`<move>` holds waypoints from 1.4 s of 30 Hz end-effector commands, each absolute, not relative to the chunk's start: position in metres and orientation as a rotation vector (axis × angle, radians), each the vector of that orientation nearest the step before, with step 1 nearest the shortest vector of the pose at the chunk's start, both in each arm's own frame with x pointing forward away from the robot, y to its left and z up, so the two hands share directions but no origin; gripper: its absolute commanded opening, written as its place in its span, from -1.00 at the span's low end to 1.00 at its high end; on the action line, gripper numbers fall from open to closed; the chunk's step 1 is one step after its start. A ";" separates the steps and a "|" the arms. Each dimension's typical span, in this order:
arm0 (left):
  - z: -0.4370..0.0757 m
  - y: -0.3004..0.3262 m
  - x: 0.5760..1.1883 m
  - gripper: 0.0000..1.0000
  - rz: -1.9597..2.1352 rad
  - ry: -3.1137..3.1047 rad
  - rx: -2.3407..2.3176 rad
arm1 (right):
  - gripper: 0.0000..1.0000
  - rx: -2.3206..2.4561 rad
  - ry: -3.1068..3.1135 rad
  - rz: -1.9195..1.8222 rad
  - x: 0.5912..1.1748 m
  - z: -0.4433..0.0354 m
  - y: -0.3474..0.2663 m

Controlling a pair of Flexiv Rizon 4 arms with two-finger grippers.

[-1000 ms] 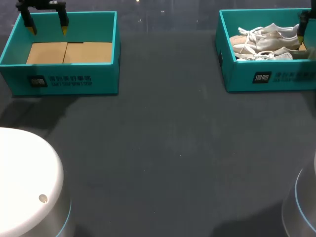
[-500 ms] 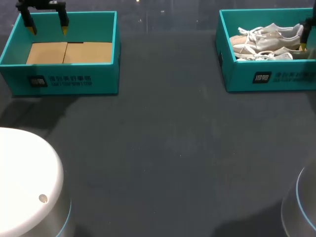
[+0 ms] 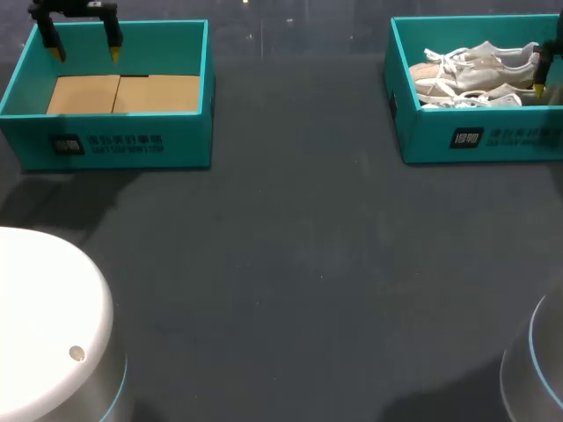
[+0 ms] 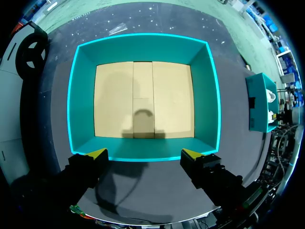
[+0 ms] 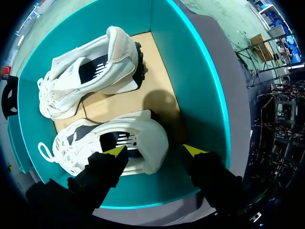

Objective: Take the shoe out of the shoebox, open the shoe tongue, remove and reinsert the insole, then place the shoe into the shoebox

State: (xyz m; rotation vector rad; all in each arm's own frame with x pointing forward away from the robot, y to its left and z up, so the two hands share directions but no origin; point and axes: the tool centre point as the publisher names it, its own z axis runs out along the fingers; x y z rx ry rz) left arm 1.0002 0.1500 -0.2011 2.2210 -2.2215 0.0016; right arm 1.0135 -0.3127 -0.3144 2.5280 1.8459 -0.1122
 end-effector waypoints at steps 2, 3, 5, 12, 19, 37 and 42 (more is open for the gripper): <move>-0.200 0.150 1.000 1.00 0.000 -2.222 2.221 | 0.40 2.531 1.849 -0.103 1.013 -0.322 -0.315; -0.200 0.150 1.000 1.00 0.000 -2.222 2.221 | 0.41 2.531 1.850 -0.103 1.012 -0.324 -0.315; -0.200 0.150 1.000 1.00 0.000 -2.222 2.221 | 0.47 2.531 1.853 -0.101 1.012 -0.327 -0.315; -0.200 0.150 1.000 1.00 0.000 -2.222 2.221 | 0.52 2.517 1.875 -0.089 1.013 -0.336 -0.316; -0.200 0.150 1.000 1.00 0.000 -2.222 2.221 | 0.46 2.500 1.905 -0.073 1.013 -0.341 -0.316; -0.200 0.150 1.000 1.00 0.000 -2.222 2.221 | 0.37 2.451 1.973 -0.061 1.010 -0.356 -0.315; -0.200 0.150 1.000 1.00 0.000 -2.222 2.221 | -0.13 2.448 1.984 -0.073 1.010 -0.360 -0.314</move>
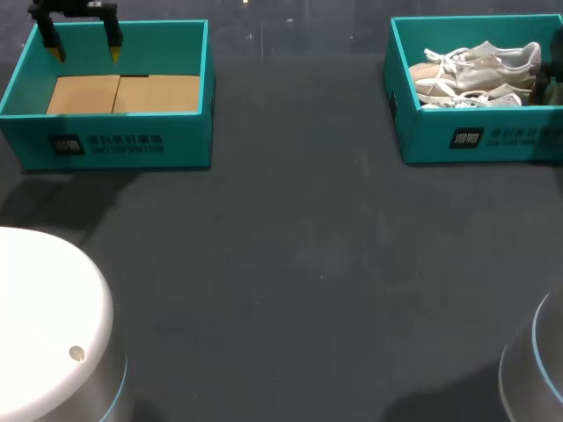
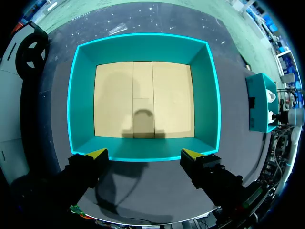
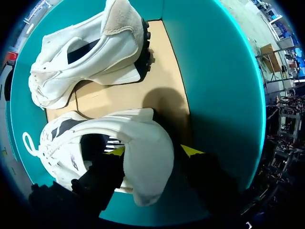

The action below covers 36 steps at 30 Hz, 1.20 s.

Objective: Take the shoe out of the shoebox, open the shoe tongue, remove and reinsert the insole, then place the shoe into the shoebox

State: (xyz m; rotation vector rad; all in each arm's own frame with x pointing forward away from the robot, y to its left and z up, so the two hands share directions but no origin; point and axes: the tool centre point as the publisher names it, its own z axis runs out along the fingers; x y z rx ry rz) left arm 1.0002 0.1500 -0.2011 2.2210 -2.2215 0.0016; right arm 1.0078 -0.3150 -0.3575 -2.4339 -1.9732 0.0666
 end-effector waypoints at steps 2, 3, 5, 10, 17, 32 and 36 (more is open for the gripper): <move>-0.200 0.150 1.000 1.00 0.000 -2.222 2.221 | -0.58 -2.432 -1.969 0.074 1.009 -0.360 -0.314; -0.200 0.150 1.000 1.00 0.000 -2.222 2.221 | -0.77 -2.432 -1.969 0.074 1.009 -0.360 -0.314; -0.200 0.150 1.000 1.00 0.000 -2.222 2.221 | -0.94 -2.435 -1.971 0.072 1.008 -0.358 -0.314; -0.200 0.150 1.000 1.00 0.000 -2.222 2.221 | -1.00 -2.441 -1.970 0.069 1.007 -0.357 -0.314; -0.200 0.150 1.000 1.00 0.000 -2.222 2.221 | -1.00 -2.473 -1.951 0.061 1.005 -0.352 -0.316; -0.200 0.150 1.000 1.00 0.000 -2.222 2.221 | -1.00 -2.509 -1.910 0.039 1.008 -0.340 -0.320; -0.200 0.150 1.000 1.00 0.000 -2.222 2.221 | -1.00 -2.520 -1.888 0.036 1.010 -0.336 -0.322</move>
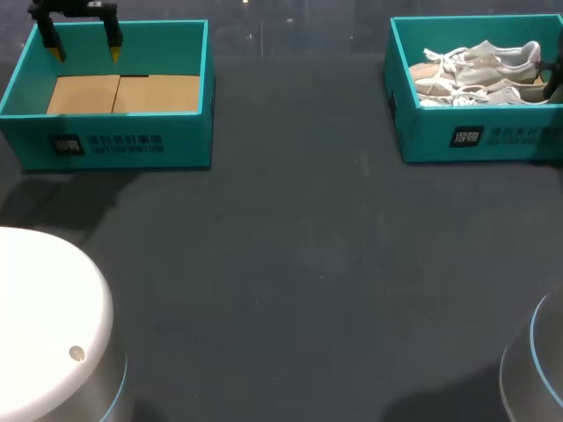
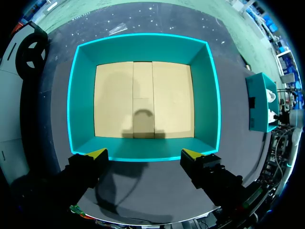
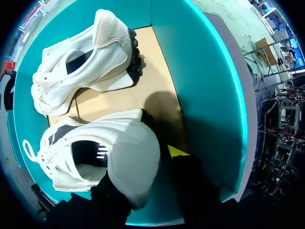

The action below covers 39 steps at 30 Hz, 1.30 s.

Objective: Take the shoe out of the shoebox, open the shoe tongue, remove and reinsert the insole, then place the shoe into the shoebox

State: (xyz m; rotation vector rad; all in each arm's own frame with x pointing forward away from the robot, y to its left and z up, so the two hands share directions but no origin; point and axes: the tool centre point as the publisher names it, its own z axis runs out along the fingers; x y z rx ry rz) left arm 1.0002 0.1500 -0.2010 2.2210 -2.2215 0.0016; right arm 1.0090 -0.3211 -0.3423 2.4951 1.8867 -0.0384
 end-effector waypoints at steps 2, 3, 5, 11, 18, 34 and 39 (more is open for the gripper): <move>-0.200 0.150 1.000 1.00 0.000 -2.222 2.221 | -1.00 2.512 1.875 -0.038 1.011 -0.334 -0.322; -0.200 0.150 1.000 1.00 0.000 -2.222 2.221 | -1.00 2.518 1.870 -0.041 1.011 -0.333 -0.323; -0.200 0.150 1.000 1.00 0.000 -2.222 2.221 | -1.00 2.522 1.866 -0.042 1.012 -0.331 -0.323; -0.200 0.150 1.000 1.00 0.000 -2.222 2.221 | -1.00 2.531 1.851 -0.033 1.013 -0.323 -0.324; -0.200 0.150 1.000 1.00 0.000 -2.222 2.221 | -1.00 2.535 1.841 -0.032 1.016 -0.316 -0.324; -0.200 0.150 1.000 1.00 0.000 -2.222 2.221 | -1.00 2.568 1.779 -0.078 1.021 -0.295 -0.328; -0.200 0.150 1.000 1.00 0.000 -2.222 2.221 | -1.00 2.579 1.764 -0.081 1.022 -0.287 -0.329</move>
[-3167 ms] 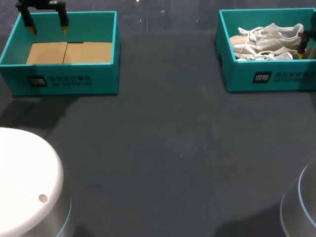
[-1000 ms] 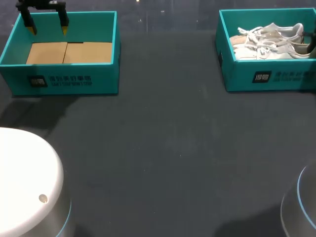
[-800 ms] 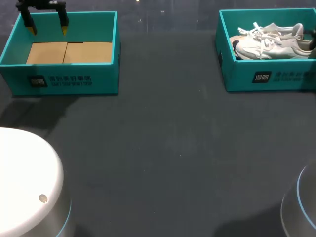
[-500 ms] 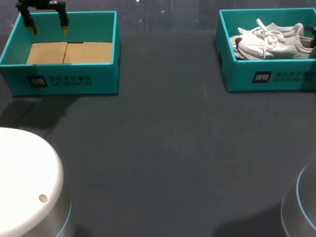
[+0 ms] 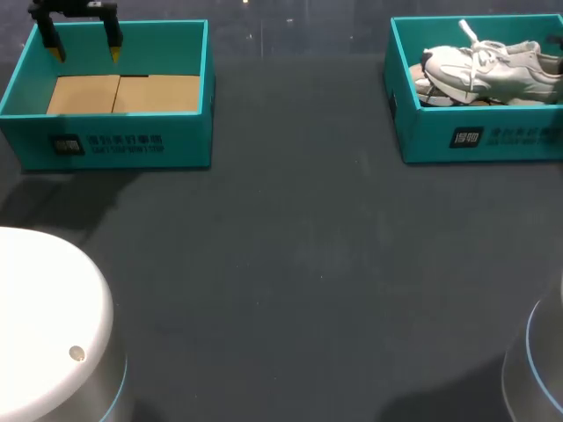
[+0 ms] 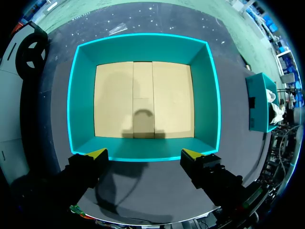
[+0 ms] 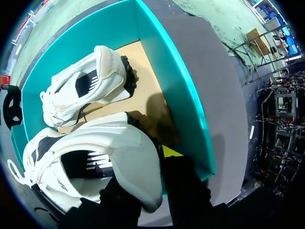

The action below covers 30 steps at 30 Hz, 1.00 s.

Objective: Take the shoe out of the shoebox, open the shoe tongue, remove and reinsert the insole, then place the shoe into the shoebox

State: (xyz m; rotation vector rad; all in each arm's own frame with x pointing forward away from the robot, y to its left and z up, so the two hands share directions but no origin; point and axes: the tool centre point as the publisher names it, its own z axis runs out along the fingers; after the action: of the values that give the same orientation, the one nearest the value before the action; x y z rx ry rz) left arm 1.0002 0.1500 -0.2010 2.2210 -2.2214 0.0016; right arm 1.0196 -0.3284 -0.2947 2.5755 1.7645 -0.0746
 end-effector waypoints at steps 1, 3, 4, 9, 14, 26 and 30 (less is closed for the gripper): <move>-0.200 0.150 1.000 1.00 0.000 -2.222 2.221 | -1.00 2.578 1.758 -0.077 1.022 -0.284 -0.329; -0.200 0.150 1.000 1.00 0.000 -2.222 2.221 | -1.00 2.573 1.755 -0.070 1.022 -0.280 -0.329; -0.200 0.150 1.000 1.00 0.000 -2.222 2.221 | -1.00 2.570 1.755 -0.070 1.022 -0.278 -0.329; -0.200 0.150 1.000 1.00 0.000 -2.222 2.221 | -1.00 2.547 1.734 -0.094 1.024 -0.265 -0.327; -0.200 0.150 1.000 1.00 0.000 -2.222 2.221 | -1.00 2.524 1.720 -0.088 1.025 -0.249 -0.326; -0.200 0.150 1.000 1.00 0.000 -2.222 2.221 | -1.00 2.490 1.654 -0.130 1.017 -0.201 -0.322; -0.200 0.150 1.000 1.00 0.000 -2.222 2.221 | -1.00 2.480 1.638 -0.130 1.012 -0.186 -0.319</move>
State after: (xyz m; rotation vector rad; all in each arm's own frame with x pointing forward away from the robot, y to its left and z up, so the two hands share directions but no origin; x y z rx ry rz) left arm 1.0002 0.1500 -0.2010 2.2209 -2.2216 0.0015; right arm 1.0219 -0.3227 -0.2002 2.4911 1.6487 -0.1386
